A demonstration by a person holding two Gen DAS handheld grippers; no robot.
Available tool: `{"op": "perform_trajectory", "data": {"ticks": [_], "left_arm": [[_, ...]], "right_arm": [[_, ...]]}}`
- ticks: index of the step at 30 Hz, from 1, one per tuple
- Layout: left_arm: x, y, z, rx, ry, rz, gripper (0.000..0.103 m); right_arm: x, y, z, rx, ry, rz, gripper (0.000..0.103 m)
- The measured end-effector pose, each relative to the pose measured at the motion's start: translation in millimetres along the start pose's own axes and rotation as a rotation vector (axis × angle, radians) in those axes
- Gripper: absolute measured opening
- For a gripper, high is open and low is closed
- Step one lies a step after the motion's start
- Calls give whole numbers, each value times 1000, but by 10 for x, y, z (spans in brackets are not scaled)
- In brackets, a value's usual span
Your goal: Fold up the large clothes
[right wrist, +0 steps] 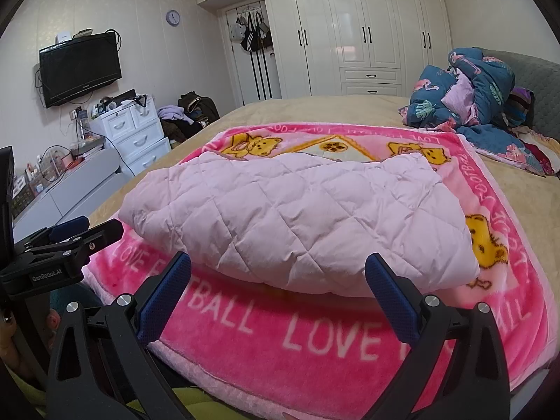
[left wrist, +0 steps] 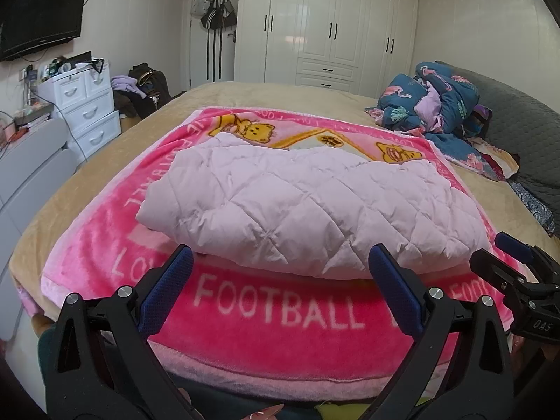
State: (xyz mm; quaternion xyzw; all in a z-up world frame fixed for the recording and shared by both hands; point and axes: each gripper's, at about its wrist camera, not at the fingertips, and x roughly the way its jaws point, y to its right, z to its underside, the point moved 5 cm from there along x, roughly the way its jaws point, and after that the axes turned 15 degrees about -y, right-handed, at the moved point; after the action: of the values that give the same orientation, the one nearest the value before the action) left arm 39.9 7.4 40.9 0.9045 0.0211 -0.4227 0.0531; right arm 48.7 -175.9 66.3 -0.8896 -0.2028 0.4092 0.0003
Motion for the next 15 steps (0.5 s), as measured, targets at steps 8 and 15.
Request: {"op": "perform_trajectory", "data": {"ticks": [8,15], "left_arm": [[0,-5,4,-1,0,-2,94],[-5,-23,10,0,0,-2,94]], "right_arm": [[-1,-4,2,2,-2,-2,99],[-1,-2,-1,0,-2,-2,99]]}}
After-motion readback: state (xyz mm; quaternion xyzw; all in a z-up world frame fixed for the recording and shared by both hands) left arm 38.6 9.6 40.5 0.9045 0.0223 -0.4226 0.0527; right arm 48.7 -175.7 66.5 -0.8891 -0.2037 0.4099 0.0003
